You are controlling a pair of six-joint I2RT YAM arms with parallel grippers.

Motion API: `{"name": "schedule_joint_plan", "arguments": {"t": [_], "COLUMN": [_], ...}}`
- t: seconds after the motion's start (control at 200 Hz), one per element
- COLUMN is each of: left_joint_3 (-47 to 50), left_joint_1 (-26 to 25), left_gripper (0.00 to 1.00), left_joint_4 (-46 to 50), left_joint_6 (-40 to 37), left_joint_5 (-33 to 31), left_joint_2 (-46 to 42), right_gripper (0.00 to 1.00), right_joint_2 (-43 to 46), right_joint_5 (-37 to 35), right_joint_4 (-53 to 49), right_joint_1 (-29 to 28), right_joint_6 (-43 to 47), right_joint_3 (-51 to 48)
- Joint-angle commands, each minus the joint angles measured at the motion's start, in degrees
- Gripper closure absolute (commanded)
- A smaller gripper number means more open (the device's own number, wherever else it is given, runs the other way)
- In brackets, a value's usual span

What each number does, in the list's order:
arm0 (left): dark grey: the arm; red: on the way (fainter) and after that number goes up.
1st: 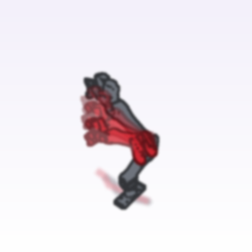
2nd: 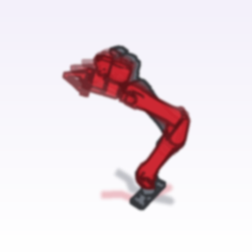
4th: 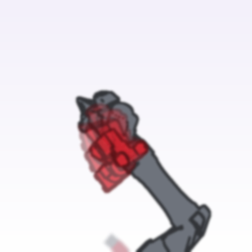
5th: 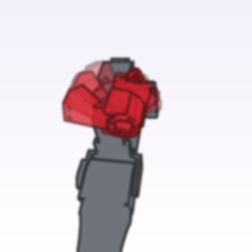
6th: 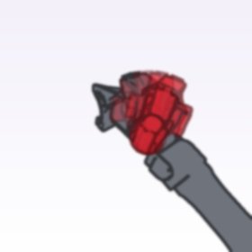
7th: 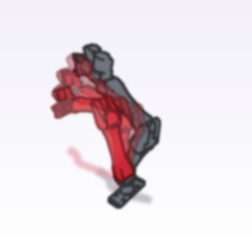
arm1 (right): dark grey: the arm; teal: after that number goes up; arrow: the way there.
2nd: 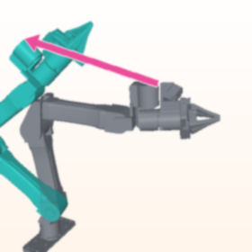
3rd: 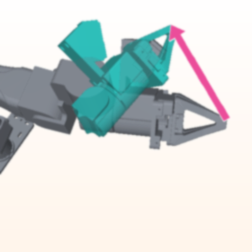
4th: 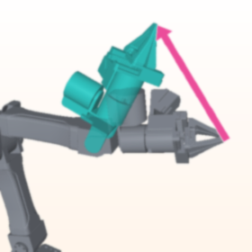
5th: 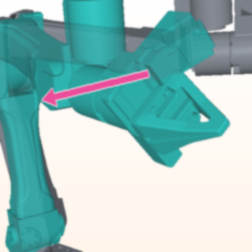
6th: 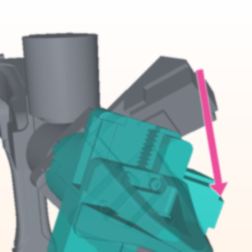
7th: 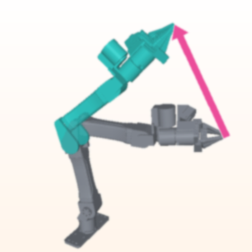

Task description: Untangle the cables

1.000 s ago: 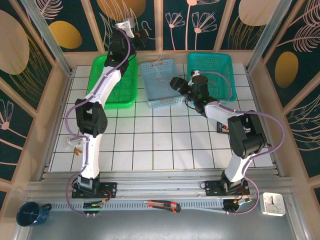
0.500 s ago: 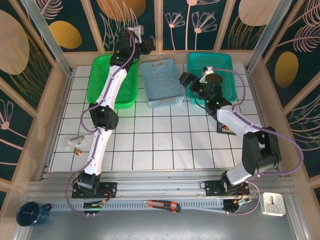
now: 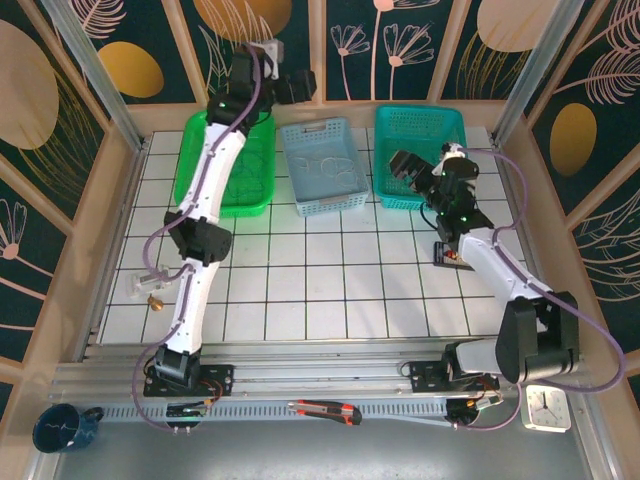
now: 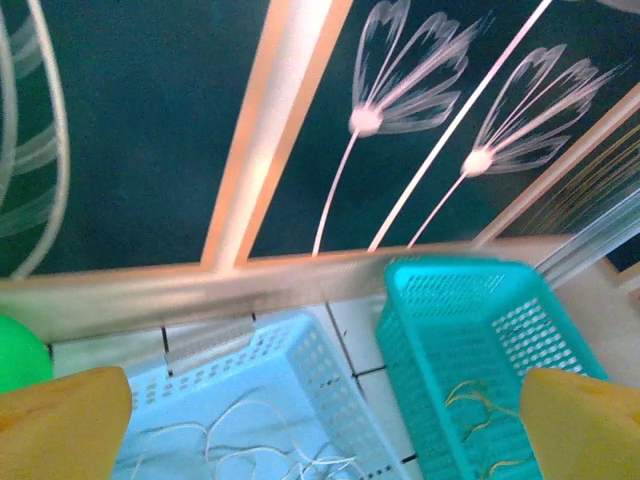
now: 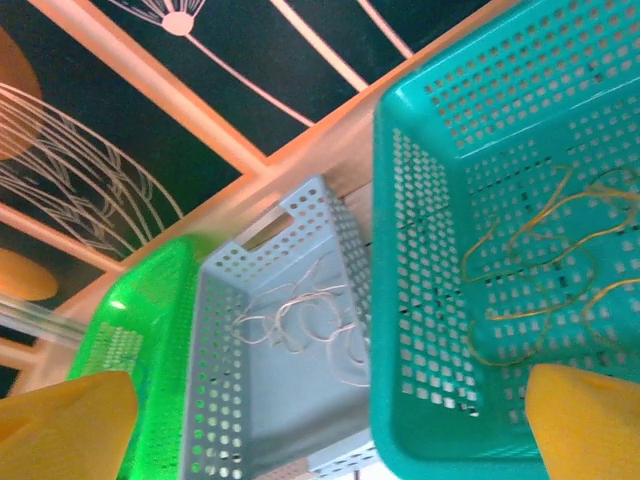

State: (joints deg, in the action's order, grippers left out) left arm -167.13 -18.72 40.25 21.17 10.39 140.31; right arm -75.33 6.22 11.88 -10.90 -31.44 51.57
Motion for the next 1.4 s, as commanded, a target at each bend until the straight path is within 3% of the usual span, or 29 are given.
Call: {"name": "schedule_joint_plan", "arguments": {"t": [0.0,0.19,0.29,0.485,0.636,0.791,0.831,0.966,1.016,1.081,1.191,1.256,1.396], "left_joint_3": [3.3,18.53,36.51,97.54,127.39,151.21,154.83,162.82,160.76,158.34,158.59,156.9,156.08], "left_joint_1": [0.89,1.61,1.66,2.25,4.46,5.97,6.51,8.57,10.01,12.03,13.72,14.0,14.67], "left_gripper": [0.01,0.01,0.01,0.01,0.01,0.01,0.01,0.01,0.01,0.01,0.01,0.01,0.01], "left_joint_4": [1.02,2.2,-1.37,-38.8,-58.41,-85.61,-91.26,-116.29,-115.92,-116.81,-127.17,-118.84,-119.38], "left_joint_6": [-2.06,-7.19,-11.74,-17.13,-17.65,-18.77,-18.08,-18.24,-19.05,-19.77,-18.85,-18.12,-17.91], "left_joint_5": [-2.39,-9.88,-16.14,-29.55,-34.28,-36.68,-37.24,-37.95,-34.91,-31.32,-29.08,-28.54,-27.21], "left_joint_2": [-12.61,-31.37,-44.14,-76.27,-86.77,-84.95,-81.84,-67.5,-64.89,-60.48,-51.0,-53.59,-52.5], "right_gripper": [0.01,0.01,0.01,0.01,0.01,0.01,0.01,0.01,0.01,0.01,0.01,0.01,0.01], "right_joint_2": [2.56,5.18,4.66,4.43,0.55,-5.58,-5.48,-10.99,-16.83,-12.62,-14.11,-14.05,-14.43], "right_joint_5": [-8.22,-21.95,-27.91,-27.02,-27.17,-23.94,-20.53,-12.4,-11.41,-11.18,-16.24,-16.55,-16.71], "right_joint_4": [-3.8,6.47,7.16,18.28,30.42,42.64,42.74,63.59,76.65,63.97,67.25,66.39,66.39], "right_joint_1": [0.38,0.48,0.51,1.99,2.72,5.7,6.66,10.14,10.98,11.18,11.37,11.2,10.43], "right_joint_6": [6.13,15.7,21.93,24.37,27.02,29.09,29.22,31.22,31.16,29.99,28.35,28.56,29.41], "right_joint_3": [-0.5,-10.17,-12.82,-23.1,-29.12,-33.25,-33.94,-40.04,-43.12,-40.45,-40.75,-40.45,-40.04]}}
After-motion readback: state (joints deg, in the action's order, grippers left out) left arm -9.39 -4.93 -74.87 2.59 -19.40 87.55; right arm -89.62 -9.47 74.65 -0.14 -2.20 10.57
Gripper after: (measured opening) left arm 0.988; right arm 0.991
